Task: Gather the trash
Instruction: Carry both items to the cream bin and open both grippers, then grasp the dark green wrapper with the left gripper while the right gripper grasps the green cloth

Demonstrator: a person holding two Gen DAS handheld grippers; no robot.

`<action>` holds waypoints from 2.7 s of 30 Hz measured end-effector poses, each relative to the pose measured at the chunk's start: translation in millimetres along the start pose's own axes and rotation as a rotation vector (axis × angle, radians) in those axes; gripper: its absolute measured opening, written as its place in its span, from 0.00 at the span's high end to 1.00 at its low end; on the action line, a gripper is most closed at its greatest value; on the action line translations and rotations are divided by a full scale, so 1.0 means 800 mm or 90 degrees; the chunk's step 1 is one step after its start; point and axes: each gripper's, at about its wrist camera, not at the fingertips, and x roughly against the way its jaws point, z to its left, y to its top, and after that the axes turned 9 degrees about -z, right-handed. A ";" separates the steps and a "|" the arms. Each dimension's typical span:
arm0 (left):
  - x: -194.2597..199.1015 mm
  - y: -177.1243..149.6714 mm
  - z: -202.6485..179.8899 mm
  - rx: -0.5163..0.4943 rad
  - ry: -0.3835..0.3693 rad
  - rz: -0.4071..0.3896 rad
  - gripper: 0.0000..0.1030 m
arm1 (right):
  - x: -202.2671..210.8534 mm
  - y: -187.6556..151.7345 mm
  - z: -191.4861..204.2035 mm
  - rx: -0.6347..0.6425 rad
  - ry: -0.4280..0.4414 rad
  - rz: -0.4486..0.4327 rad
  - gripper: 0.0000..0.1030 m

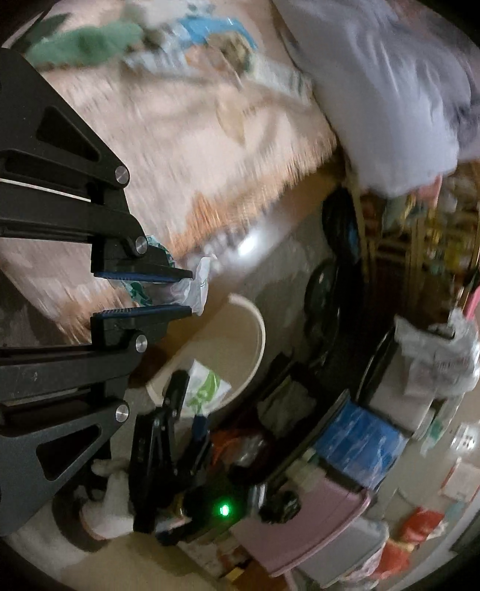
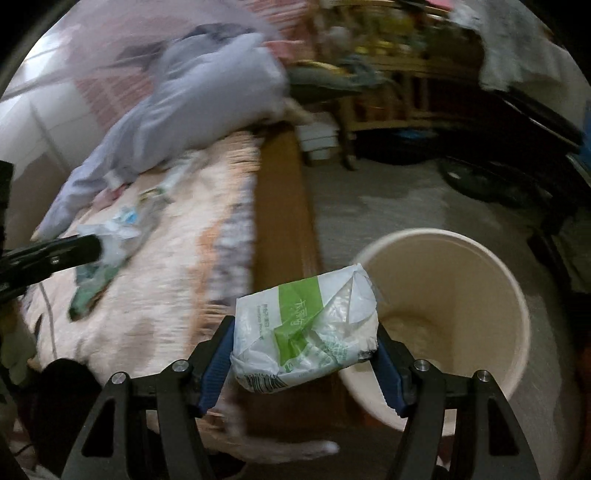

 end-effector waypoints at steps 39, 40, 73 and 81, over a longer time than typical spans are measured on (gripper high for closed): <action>0.010 -0.006 0.047 0.055 0.171 -0.037 0.53 | 0.012 -0.003 -0.013 -0.046 -0.062 -0.068 0.16; 0.020 -0.011 0.055 0.058 0.182 -0.042 0.53 | 0.011 -0.001 0.001 -0.037 -0.053 -0.070 0.16; 0.255 -0.214 0.313 0.329 0.426 -0.045 0.53 | -0.152 0.020 0.392 0.205 0.271 0.074 0.17; 0.239 -0.215 0.332 0.374 0.392 -0.048 0.53 | -0.234 0.019 0.440 0.203 0.270 0.128 0.27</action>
